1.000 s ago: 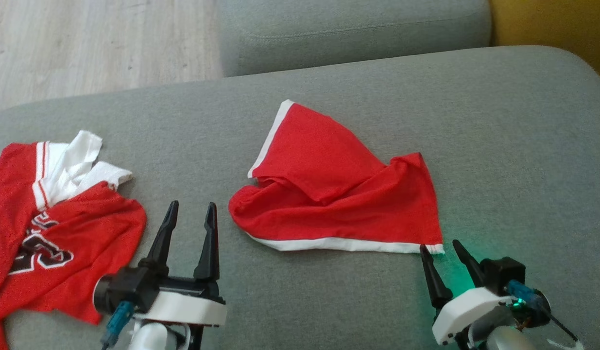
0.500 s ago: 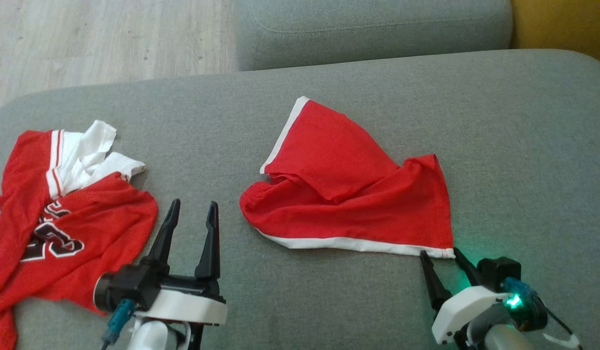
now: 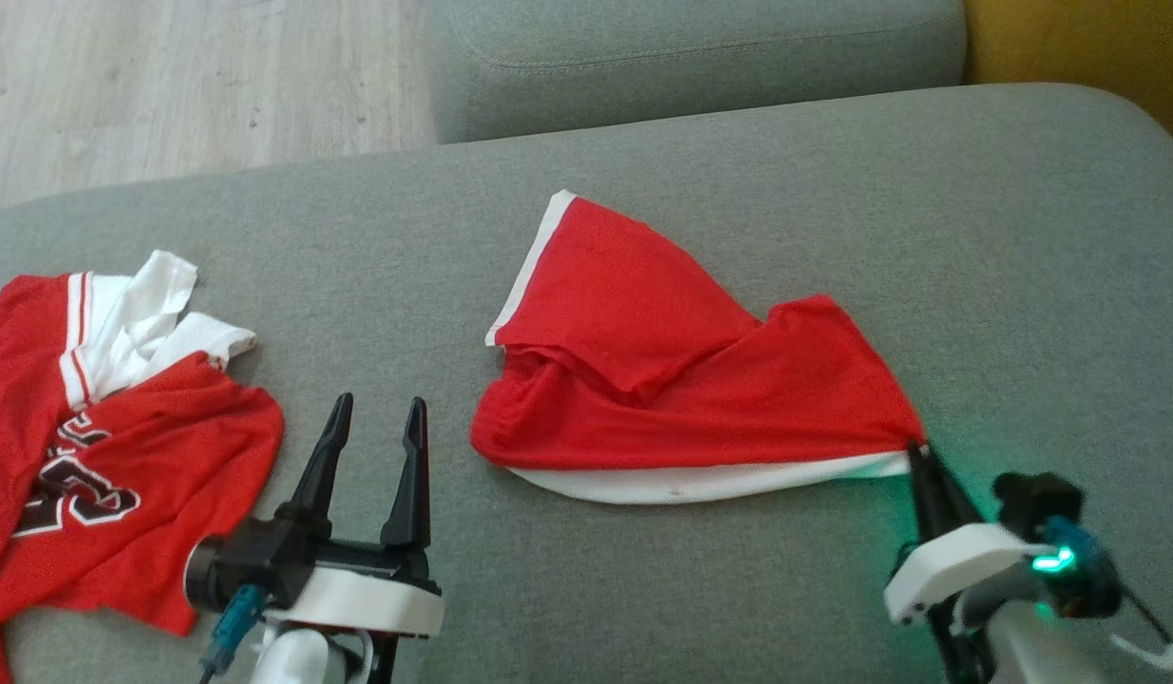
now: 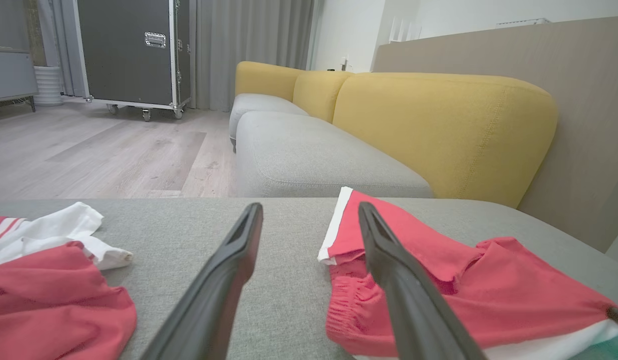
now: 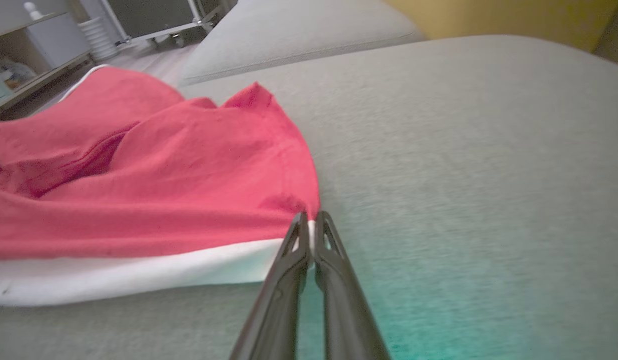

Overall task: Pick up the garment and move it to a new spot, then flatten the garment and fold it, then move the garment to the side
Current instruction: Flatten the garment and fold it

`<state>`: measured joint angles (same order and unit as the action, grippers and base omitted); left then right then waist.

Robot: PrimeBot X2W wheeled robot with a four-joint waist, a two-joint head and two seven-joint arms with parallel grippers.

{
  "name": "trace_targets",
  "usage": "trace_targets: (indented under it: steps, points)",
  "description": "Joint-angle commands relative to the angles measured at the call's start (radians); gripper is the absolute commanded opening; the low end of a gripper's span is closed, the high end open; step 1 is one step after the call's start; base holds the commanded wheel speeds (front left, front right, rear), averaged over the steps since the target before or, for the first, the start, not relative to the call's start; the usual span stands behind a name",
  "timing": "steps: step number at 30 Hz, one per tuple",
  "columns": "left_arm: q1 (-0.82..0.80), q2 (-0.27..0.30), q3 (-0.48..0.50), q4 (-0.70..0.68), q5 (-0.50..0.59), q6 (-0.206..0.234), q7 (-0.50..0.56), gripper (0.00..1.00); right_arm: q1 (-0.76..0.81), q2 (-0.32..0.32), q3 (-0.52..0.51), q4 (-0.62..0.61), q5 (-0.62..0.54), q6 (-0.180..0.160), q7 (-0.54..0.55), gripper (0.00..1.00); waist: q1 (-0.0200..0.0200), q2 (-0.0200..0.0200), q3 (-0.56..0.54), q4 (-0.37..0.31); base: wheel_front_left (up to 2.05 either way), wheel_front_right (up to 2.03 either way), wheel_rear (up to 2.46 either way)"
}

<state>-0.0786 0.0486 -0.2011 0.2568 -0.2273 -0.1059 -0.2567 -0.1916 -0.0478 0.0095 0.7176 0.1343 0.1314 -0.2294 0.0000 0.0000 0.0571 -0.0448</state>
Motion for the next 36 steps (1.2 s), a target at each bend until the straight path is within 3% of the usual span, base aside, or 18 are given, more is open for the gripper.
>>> trace_targets:
  steps: [1, 8, 15, 20, 27, 33, 34, 35, 36]
  points:
    - [-0.042, 0.002, 0.029, -0.027, 0.01, -0.005, -0.005, 1.0, -0.041, -0.002, -0.009, -0.036, -0.016, -0.001, -0.015, 0.0, 0.0, 0.0, -0.001, -0.006, 0.0, 0.0, 0.0]
    - [-0.063, 0.02, -0.03, 0.008, 0.048, -0.017, -0.005, 1.0, -0.056, -0.002, -0.1, -0.047, -0.031, -0.001, -0.002, 0.0, 0.0, 0.0, 0.022, -0.025, 0.0, 0.0, 0.0]
    - [-0.141, 0.117, -0.283, 0.171, 0.049, -0.024, 0.002, 1.0, -0.093, -0.002, -0.103, -0.05, -0.009, -0.001, 0.019, 0.0, 0.0, 0.0, 0.063, -0.046, 0.0, 0.0, 0.0]
    - [-0.219, 0.163, -0.41, 0.261, 0.004, -0.024, 0.003, 1.0, -0.114, -0.002, -0.092, -0.05, -0.004, -0.001, 0.022, 0.0, 0.0, 0.0, 0.093, -0.058, 0.0, 0.0, 0.0]
    - [-0.31, 0.171, -0.519, 0.35, -0.036, -0.025, 0.0, 1.0, -0.133, -0.002, -0.084, -0.048, 0.005, -0.001, 0.021, 0.0, 0.0, 0.0, 0.122, -0.072, 0.0, 0.0, 0.0]
    - [-0.357, 0.163, -0.556, 0.376, -0.068, -0.025, -0.004, 1.0, -0.143, -0.002, -0.074, -0.047, 0.015, -0.001, 0.017, 0.0, 0.0, 0.0, 0.134, -0.076, 0.0, 0.0, 0.0]
    - [-0.36, 0.163, -0.56, 0.375, -0.075, -0.025, -0.004, 0.5, -0.144, -0.002, -0.076, -0.046, 0.014, -0.001, 0.016, 0.0, 0.0, 0.0, 0.134, -0.076, 0.0, 0.0, 0.0]
    - [-0.361, 0.165, -0.564, 0.371, -0.08, -0.025, -0.004, 0.2, -0.145, -0.002, -0.078, -0.044, 0.013, -0.001, 0.016, 0.0, 0.0, 0.0, 0.133, -0.075, 0.0, 0.0, 0.0]
    - [-0.362, 0.168, -0.565, 0.362, -0.084, -0.025, -0.005, 0.0, -0.145, -0.002, -0.08, -0.041, 0.013, -0.001, 0.015, 0.0, 0.0, 0.0, 0.132, -0.074, 0.0, 0.0, 0.0]
